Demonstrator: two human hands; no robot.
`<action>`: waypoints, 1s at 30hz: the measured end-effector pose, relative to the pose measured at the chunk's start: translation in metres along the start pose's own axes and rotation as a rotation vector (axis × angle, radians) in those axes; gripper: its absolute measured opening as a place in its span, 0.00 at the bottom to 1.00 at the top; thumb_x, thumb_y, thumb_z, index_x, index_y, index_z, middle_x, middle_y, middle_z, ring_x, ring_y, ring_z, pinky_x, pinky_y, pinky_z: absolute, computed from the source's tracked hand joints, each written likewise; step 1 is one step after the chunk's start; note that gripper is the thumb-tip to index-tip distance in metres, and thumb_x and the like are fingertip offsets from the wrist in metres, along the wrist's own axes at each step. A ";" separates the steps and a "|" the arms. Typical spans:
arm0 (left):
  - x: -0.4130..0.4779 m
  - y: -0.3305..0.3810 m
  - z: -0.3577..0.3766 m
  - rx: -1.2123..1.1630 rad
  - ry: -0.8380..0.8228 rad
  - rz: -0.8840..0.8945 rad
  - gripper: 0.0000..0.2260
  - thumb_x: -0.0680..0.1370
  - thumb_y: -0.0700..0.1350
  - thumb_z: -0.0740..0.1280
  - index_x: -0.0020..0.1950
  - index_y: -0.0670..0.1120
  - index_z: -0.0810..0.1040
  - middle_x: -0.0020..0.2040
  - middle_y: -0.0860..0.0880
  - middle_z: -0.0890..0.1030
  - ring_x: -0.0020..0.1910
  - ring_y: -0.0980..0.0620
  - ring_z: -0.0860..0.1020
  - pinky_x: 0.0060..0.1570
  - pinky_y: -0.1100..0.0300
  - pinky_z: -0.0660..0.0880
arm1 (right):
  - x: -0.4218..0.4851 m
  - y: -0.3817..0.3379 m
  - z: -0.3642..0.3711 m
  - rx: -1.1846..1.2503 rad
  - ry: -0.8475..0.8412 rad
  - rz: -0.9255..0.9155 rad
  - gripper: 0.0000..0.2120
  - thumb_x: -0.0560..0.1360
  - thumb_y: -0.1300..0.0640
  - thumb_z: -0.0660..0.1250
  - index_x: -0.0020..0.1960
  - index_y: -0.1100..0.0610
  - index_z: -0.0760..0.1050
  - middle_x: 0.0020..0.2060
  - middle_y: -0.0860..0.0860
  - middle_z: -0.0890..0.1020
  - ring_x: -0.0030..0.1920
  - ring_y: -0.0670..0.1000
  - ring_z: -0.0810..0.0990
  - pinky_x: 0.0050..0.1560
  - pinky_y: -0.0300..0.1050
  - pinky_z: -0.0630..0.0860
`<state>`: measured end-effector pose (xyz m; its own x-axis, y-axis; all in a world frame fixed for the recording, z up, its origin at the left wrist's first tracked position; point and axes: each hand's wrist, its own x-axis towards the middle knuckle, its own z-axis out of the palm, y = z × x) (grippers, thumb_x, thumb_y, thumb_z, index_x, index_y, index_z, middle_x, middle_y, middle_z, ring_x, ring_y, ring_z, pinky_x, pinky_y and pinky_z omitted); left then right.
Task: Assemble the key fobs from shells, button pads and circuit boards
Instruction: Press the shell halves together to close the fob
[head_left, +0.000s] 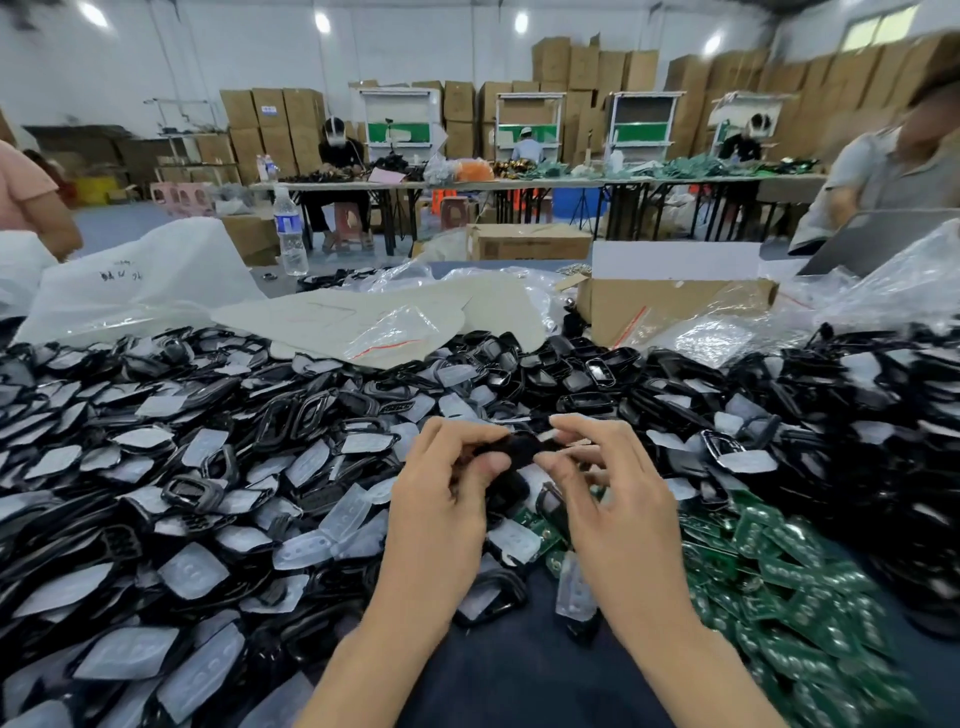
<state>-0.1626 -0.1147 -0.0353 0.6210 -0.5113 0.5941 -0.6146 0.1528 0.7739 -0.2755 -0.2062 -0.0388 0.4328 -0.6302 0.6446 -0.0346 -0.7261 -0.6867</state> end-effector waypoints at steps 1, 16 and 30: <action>-0.001 0.008 0.000 -0.079 -0.009 -0.047 0.18 0.79 0.35 0.68 0.48 0.61 0.79 0.47 0.57 0.81 0.48 0.57 0.81 0.47 0.67 0.76 | -0.002 -0.003 -0.007 0.052 -0.014 0.022 0.08 0.78 0.41 0.64 0.55 0.29 0.72 0.54 0.36 0.78 0.53 0.38 0.79 0.48 0.31 0.74; -0.033 0.099 0.023 -0.380 -0.196 0.002 0.13 0.80 0.40 0.67 0.52 0.59 0.81 0.49 0.55 0.85 0.50 0.55 0.83 0.51 0.64 0.78 | -0.034 -0.050 -0.098 0.266 0.106 0.120 0.06 0.74 0.45 0.68 0.48 0.33 0.79 0.45 0.40 0.85 0.46 0.46 0.84 0.45 0.46 0.80; -0.108 0.195 0.207 -0.479 -0.666 -0.033 0.16 0.80 0.35 0.68 0.53 0.58 0.77 0.48 0.58 0.83 0.48 0.62 0.81 0.47 0.67 0.78 | -0.087 0.006 -0.227 0.575 0.887 0.512 0.12 0.85 0.51 0.58 0.57 0.52 0.79 0.48 0.48 0.86 0.50 0.48 0.85 0.46 0.39 0.80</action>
<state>-0.4502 -0.2052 0.0059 0.1238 -0.8938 0.4310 -0.2333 0.3960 0.8881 -0.5180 -0.2186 -0.0223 -0.3008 -0.9483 0.1017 0.4881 -0.2447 -0.8378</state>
